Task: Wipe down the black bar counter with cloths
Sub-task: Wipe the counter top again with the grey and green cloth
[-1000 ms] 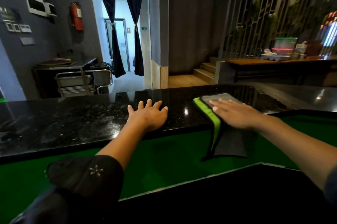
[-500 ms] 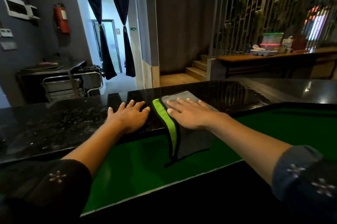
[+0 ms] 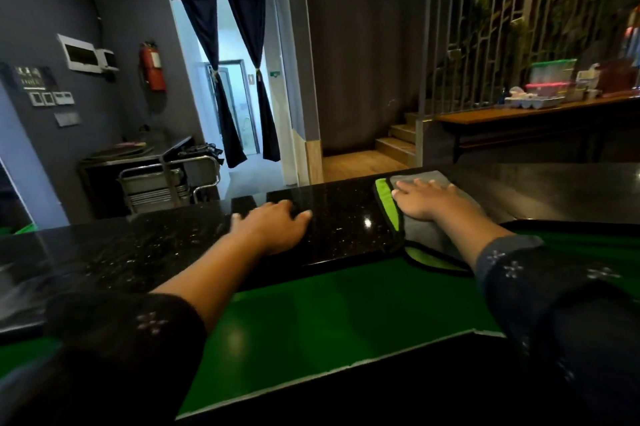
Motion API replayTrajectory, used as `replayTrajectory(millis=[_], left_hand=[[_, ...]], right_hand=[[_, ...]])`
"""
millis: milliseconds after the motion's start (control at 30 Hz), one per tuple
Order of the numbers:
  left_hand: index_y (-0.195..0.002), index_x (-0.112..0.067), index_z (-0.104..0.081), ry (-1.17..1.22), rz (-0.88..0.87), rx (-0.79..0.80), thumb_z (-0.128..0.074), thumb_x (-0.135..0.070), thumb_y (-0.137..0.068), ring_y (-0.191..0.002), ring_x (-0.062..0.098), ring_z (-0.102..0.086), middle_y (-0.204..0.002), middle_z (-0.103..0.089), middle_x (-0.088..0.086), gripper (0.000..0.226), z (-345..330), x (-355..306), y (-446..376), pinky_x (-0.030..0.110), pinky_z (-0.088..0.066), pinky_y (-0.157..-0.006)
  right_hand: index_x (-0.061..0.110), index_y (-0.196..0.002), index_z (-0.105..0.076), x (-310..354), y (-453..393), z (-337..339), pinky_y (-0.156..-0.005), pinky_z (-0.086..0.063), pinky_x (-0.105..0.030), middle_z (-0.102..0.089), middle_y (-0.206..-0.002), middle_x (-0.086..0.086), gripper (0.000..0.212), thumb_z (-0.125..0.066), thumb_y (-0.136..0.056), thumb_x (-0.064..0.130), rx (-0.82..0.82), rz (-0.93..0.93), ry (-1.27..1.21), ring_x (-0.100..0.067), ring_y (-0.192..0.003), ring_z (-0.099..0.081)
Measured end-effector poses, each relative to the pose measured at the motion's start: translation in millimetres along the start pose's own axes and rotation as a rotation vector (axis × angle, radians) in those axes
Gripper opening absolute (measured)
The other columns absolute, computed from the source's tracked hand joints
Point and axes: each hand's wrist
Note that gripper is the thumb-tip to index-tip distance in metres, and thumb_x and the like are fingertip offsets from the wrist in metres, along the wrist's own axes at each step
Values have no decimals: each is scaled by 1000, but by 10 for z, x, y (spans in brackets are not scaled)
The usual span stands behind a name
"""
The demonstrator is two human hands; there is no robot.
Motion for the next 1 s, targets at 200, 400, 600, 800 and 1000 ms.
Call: replayTrajectory(millis=[200, 400, 600, 800, 1000], left_hand=[[-145, -28, -34, 143, -41, 110, -35, -69, -87, -140, 33, -30, -151, -36, 10, 71, -215, -792, -312, 60, -14, -114], [-151, -36, -18, 65, -36, 28, -19, -72, -89, -147, 27, -7, -161, -12, 2, 72, -452, -792, -472, 57, -2, -116], [-149, -41, -14, 18, -28, 10, -16, -72, -89, -148, 24, -5, -161, -8, -2, 68, -489, -807, -536, 54, 0, -115], [-147, -47, -12, -14, -24, 14, -13, -73, -87, -148, 20, -5, -161, -6, -7, 66, -514, -798, -545, 52, -2, -117], [-147, -48, -11, -3, -29, 21, -12, -74, -86, -148, 18, -3, -161, -5, -8, 67, -512, -758, -539, 50, 0, -117]], right_hand=[[43, -154, -9, -261, 395, -93, -118, 2, -51, -1, -165, 5, 56, -11, -100, 58, 47, 185, -18, -23, -151, -1], [47, -153, -9, -751, -39, 65, -117, 1, -50, -1, -164, 9, 54, -13, -100, 59, 69, 265, -25, -20, -151, 0], [22, -138, -51, -543, -896, -118, -108, -37, -41, -50, -143, -4, 62, -32, -97, 64, -152, 118, -37, -28, -127, -50], [43, -154, -14, 523, -1010, -31, -119, -1, -56, -5, -165, 2, 56, -15, -101, 57, 133, 405, -122, -28, -151, -4], [39, -155, -12, -480, -1299, 146, -119, 0, -55, -2, -165, 1, 60, -11, -99, 61, 98, 135, -69, -28, -151, -1]])
Point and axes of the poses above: each hand's wrist, its own y-axis away from the middle knuckle, its own z-axis out of the back of the hand, x = y × z
